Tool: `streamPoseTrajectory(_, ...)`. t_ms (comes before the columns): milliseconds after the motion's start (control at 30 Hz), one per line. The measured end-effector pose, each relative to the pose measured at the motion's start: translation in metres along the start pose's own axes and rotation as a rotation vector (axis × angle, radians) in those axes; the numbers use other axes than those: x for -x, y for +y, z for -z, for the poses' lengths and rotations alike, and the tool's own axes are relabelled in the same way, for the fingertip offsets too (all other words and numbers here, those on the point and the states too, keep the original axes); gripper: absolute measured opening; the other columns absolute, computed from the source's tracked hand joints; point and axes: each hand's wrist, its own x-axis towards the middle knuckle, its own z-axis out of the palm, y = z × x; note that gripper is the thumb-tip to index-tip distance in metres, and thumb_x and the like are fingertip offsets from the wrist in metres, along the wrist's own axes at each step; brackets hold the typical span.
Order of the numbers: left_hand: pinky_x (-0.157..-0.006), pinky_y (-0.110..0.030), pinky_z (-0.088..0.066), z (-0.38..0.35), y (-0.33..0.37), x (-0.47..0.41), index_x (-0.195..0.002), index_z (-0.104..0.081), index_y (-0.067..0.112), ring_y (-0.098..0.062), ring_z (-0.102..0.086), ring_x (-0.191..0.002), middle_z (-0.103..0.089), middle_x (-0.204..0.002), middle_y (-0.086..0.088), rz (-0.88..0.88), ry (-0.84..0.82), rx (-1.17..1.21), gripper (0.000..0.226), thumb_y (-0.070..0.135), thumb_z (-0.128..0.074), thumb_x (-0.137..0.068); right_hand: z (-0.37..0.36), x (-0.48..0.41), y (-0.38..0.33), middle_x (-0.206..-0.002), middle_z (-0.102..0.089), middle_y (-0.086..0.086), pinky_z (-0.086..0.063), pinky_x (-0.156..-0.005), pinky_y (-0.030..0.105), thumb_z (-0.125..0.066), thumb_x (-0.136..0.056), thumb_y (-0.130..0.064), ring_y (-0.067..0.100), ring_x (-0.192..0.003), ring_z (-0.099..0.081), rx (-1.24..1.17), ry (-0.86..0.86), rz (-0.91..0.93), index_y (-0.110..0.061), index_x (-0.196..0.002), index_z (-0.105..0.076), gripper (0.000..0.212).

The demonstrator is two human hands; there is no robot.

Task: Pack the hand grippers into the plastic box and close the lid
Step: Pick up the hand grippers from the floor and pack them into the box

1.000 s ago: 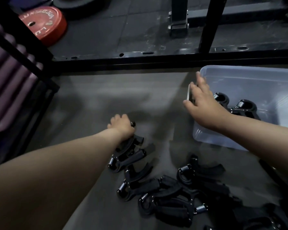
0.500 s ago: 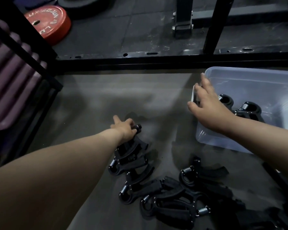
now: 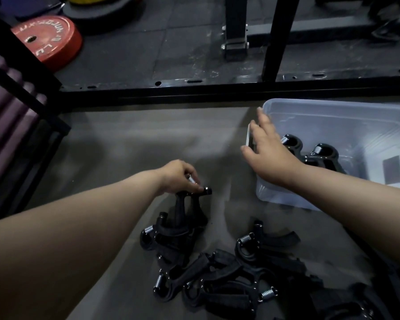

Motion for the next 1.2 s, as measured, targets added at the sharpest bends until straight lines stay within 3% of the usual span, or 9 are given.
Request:
streamPoseTrajectory(233,-0.048,-0.019,-0.046,0.027,0.054,-0.012,-0.084,-0.070,0.005,-0.011,-0.056,-0.054,-0.063,-0.066,-0.004,-0.015,0.382,0.482,0.038,0.036,-0.086,-0.068,0.000,-0.001,0.003,-0.163,0.017,-0.003,-0.002,-0.120,0.032,-0.047,-0.099,-0.028,0.016,-0.150,0.012,0.001,-0.008,0.003,-0.006,-0.154,-0.017,0.066)
streamPoseTrajectory(367,-0.064,-0.032,-0.057,0.043,0.073,-0.016,-0.075,-0.070,0.017,-0.010,-0.062,-0.058,-0.068,-0.069,0.000,-0.043,0.630,0.594,0.030,0.041,-0.085,-0.066,-0.003,-0.002,0.006,-0.162,0.019,-0.006,0.001,-0.118,0.029,-0.045,-0.100,-0.030,0.013,-0.149,0.016,-0.006,-0.013,0.008,-0.009,-0.156,-0.012,0.068)
streamPoseTrajectory(533,-0.078,-0.032,-0.056,0.068,0.127,-0.008,-0.077,-0.070,0.027,-0.004,-0.064,-0.077,-0.066,-0.077,0.014,-0.102,0.944,0.523,0.018,0.045,-0.073,-0.073,0.000,-0.002,0.005,-0.163,0.017,0.001,-0.001,-0.123,0.038,-0.050,-0.097,-0.036,0.018,-0.150,0.015,0.027,-0.013,0.030,-0.013,-0.157,-0.001,0.080)
streamPoseTrajectory(700,-0.073,-0.033,-0.057,0.068,0.194,0.014,-0.076,-0.072,0.025,-0.005,-0.066,-0.073,-0.069,-0.072,0.012,-0.389,0.900,0.471,0.016,0.041,-0.072,-0.073,0.024,0.007,-0.018,-0.162,0.006,0.017,-0.007,-0.119,0.035,-0.060,-0.089,-0.052,0.028,-0.151,0.005,0.060,0.196,0.195,-0.014,-0.156,0.006,0.101)
streamPoseTrajectory(833,-0.064,-0.030,-0.057,0.050,0.229,0.029,-0.081,-0.071,0.024,-0.008,-0.067,-0.069,-0.070,-0.075,0.007,-0.433,0.756,0.532,0.016,0.036,-0.076,-0.072,0.049,0.005,-0.017,-0.150,-0.027,0.026,-0.023,-0.117,0.046,-0.052,-0.093,-0.035,0.038,-0.141,-0.025,0.130,0.461,0.185,0.002,-0.151,-0.018,0.077)
streamPoseTrajectory(933,-0.061,-0.031,-0.058,0.033,0.241,0.032,-0.082,-0.071,0.015,-0.015,-0.069,-0.069,-0.071,-0.077,-0.004,-0.452,0.612,0.603,0.010,0.025,-0.072,-0.081,0.076,0.006,0.011,-0.126,-0.045,0.017,-0.037,-0.100,0.046,-0.055,-0.086,-0.020,0.033,-0.115,-0.046,0.133,0.593,0.206,-0.004,-0.138,-0.038,0.057)
streamPoseTrajectory(1033,-0.067,-0.047,-0.060,0.016,0.251,0.034,-0.085,-0.068,0.000,-0.030,-0.071,-0.076,-0.069,-0.083,-0.022,-0.498,0.406,0.656,0.031,0.026,-0.054,-0.095,0.105,0.018,0.046,-0.118,-0.044,0.016,-0.040,-0.097,0.038,-0.053,-0.093,-0.018,0.024,-0.105,-0.047,0.090,0.566,0.239,-0.009,-0.133,-0.042,0.042)
streamPoseTrajectory(1133,-0.079,-0.047,-0.055,-0.004,0.245,0.023,-0.093,-0.064,0.010,-0.021,-0.065,-0.081,-0.065,-0.086,-0.006,-0.504,0.391,0.465,0.024,0.027,-0.049,-0.094,0.128,0.034,0.085,-0.113,-0.044,0.015,-0.029,-0.096,0.011,-0.045,-0.101,-0.021,0.001,-0.101,-0.035,0.069,0.455,0.196,-0.005,-0.129,-0.047,0.032)
streamPoseTrajectory(1200,-0.097,-0.038,-0.048,-0.022,0.229,0.012,-0.120,-0.060,0.015,-0.018,-0.061,-0.108,-0.065,-0.113,0.000,-0.484,0.419,0.229,0.031,0.024,-0.050,-0.093,0.133,0.040,0.113,-0.110,-0.048,0.008,-0.032,-0.091,0.016,-0.046,-0.101,-0.027,0.001,-0.096,-0.039,0.110,0.355,0.052,-0.010,-0.127,-0.051,0.032)
